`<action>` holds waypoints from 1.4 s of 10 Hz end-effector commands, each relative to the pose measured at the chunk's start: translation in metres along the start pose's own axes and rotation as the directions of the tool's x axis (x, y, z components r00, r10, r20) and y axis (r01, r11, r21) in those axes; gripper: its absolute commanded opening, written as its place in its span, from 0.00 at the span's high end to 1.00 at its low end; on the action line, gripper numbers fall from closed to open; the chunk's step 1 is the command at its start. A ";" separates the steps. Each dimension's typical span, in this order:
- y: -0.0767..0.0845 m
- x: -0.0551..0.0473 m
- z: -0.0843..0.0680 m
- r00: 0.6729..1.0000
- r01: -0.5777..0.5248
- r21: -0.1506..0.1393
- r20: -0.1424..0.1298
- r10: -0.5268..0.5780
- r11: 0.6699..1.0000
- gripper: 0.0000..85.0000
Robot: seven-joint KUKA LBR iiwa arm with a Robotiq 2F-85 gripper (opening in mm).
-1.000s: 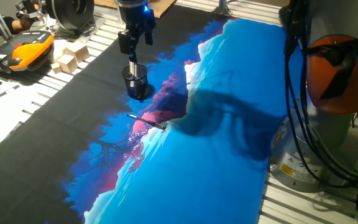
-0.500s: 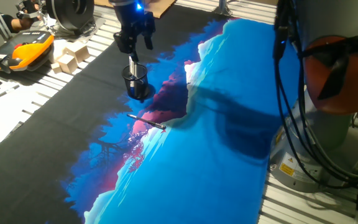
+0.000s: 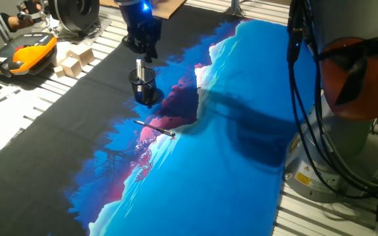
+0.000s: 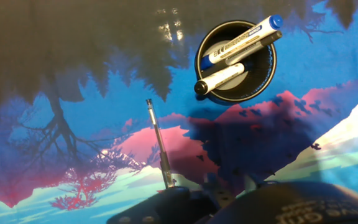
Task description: Put the pen into the pen holder
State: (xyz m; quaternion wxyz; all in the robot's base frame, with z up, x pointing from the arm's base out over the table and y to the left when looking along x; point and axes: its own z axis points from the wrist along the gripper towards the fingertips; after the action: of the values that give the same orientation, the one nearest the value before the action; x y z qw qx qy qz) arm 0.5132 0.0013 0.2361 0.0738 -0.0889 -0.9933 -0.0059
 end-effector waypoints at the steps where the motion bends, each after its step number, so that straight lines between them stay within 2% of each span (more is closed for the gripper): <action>1: 0.000 0.000 0.000 1.000 0.016 -0.013 0.006 -0.016 1.000 1.00; 2: 0.000 0.000 0.000 0.999 0.036 -0.022 0.005 -0.036 0.999 1.00; 3: 0.000 0.000 0.000 0.999 0.028 -0.050 0.024 -0.027 0.998 1.00; 4: 0.000 0.000 0.000 0.999 0.030 -0.047 0.037 -0.029 0.998 1.00; 5: 0.000 0.000 0.000 0.999 0.037 -0.062 0.039 -0.035 0.997 1.00; 6: 0.000 0.000 0.000 0.998 0.038 -0.093 0.056 -0.033 0.995 1.00; 7: 0.000 0.000 0.000 0.996 0.050 -0.076 0.081 -0.044 0.996 1.00; 8: 0.000 0.000 0.000 0.995 0.048 -0.073 0.090 -0.041 0.996 1.00; 9: 0.000 0.000 0.000 0.995 0.050 -0.070 0.090 -0.044 0.996 1.00; 10: 0.000 0.000 0.000 0.995 0.038 -0.084 0.096 -0.030 0.996 1.00; 11: 0.000 0.000 0.000 0.995 0.033 -0.074 0.094 -0.026 0.997 1.00; 13: 0.000 0.000 0.000 0.995 0.037 -0.036 0.091 -0.033 0.999 1.00; 14: 0.000 0.000 0.000 0.995 0.038 -0.041 0.089 -0.035 0.998 1.00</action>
State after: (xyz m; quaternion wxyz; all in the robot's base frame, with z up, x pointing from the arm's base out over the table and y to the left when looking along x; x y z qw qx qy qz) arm 0.5132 0.0013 0.2361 0.0285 -0.0706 -0.9968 -0.0261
